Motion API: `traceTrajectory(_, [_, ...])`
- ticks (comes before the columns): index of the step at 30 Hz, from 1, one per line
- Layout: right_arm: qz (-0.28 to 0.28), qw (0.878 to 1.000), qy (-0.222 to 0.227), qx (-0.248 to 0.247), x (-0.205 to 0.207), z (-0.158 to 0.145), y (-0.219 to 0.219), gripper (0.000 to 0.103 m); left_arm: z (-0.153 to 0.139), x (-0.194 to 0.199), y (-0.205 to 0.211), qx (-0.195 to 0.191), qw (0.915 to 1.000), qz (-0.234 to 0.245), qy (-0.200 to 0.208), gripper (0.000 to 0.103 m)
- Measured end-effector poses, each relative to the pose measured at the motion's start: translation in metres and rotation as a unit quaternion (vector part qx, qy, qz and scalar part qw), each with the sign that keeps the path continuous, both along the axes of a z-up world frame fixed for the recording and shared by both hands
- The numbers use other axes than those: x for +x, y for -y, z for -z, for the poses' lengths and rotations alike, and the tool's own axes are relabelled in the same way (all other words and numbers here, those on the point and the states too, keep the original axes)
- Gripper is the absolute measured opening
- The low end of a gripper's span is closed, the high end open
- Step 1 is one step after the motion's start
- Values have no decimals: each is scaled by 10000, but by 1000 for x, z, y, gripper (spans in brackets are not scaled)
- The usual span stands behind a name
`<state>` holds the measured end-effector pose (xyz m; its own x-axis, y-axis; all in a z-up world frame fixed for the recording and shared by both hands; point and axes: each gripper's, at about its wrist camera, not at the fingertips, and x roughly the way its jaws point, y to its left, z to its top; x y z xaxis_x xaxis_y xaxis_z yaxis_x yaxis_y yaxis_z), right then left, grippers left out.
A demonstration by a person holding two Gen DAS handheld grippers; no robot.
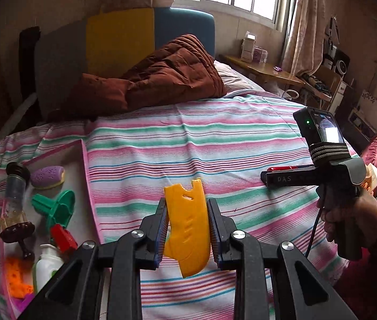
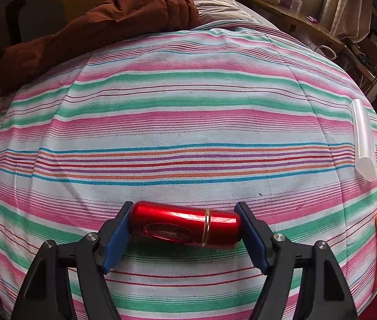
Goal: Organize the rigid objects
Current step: 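Carry the yellow clip into the tray and open the left tool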
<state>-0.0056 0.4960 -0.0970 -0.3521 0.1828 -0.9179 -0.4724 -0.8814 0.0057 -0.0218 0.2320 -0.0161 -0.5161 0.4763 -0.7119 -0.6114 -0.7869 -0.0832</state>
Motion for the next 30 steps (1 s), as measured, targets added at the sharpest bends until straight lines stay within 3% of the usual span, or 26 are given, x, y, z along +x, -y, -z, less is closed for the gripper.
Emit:
traceTrajectory(10, [-92,9998,-71,142,-2,1,8,77,-15,5,46,114,9991,-370,-144,28])
traceTrajectory(18, [-145,9995,-117,235,-1,-2,14,77,-10,0,99,278,9963,-806,94,28])
traceTrajectory(24, [-155,9995,-123,263,-1,-1,17,76,-2,-15,172,484,9865,-1538,280,28])
traceTrajectory(30, [-163,9994,-126,268,-1,-1,19,76,20,-44,219,705,9740,-1999,794,28])
